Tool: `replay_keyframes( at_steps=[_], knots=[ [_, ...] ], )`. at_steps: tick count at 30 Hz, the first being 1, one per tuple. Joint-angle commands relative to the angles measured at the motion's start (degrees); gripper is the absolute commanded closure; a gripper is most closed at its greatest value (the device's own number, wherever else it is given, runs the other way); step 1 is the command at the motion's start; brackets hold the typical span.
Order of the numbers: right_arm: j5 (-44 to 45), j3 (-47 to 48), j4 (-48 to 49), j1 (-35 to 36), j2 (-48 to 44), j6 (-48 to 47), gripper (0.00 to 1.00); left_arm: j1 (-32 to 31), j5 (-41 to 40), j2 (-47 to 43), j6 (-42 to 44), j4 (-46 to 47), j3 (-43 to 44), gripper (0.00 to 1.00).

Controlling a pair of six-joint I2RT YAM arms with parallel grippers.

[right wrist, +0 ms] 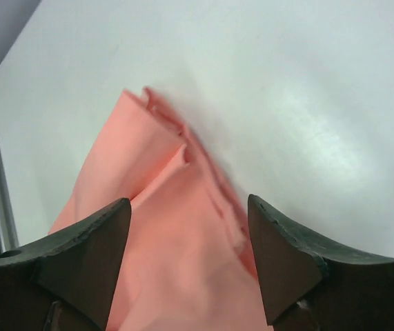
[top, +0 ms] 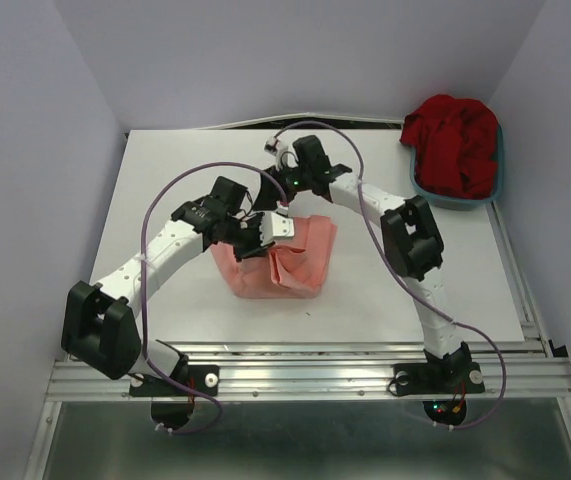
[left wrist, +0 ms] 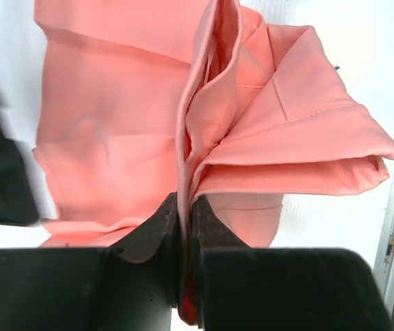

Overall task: Fold and stack the skirts
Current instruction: Fold the skirt

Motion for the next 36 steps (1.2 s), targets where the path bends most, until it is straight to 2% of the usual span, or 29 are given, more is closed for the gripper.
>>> replay_keyframes(
  at_steps=[1,5,6,11,16,20,26,33,36],
  knots=[
    [5.05,7.78,-2.83,-3.6,2.68,-3.01,0.3,0.12,2.54,-2.16,1.04,-2.67,-0.36,1.0],
    [6.91,7.88,-5.21,-3.61,5.59,-5.66,0.4,0.21,2.89,-0.58,0.17,-3.73,1.31,1.0],
    [6.65,7.44,-5.56,-3.61,6.55,-5.66,0.46,0.21,2.89,-0.32,-0.18,-3.73,2.18,1.0],
    [0.34,4.89,-6.45,-3.61,8.4,-4.34,0.59,0.82,2.45,2.4,-1.94,-3.46,5.88,1.0],
    [-5.56,2.17,-6.45,-3.61,9.37,-2.67,0.73,3.45,2.1,8.73,-3.53,-3.73,12.46,1.0],
    [-10.22,-0.47,-4.52,-3.61,8.93,-1.09,0.75,5.39,0.61,16.27,-4.32,-3.2,18.27,1.0],
    [-12.16,-1.27,-3.54,-3.61,8.49,-0.65,0.76,6.89,-1.85,24.36,-4.85,1.01,23.72,1.0],
    [-12.78,-0.56,-3.81,-3.61,9.19,-0.39,0.76,6.98,-3.61,29.83,-5.81,7.78,23.02,0.99],
    [-11.46,-0.3,-3.9,-3.61,9.28,-0.82,0.74,6.89,-4.49,31.24,-6.25,11.63,21.88,0.94]
  ],
)
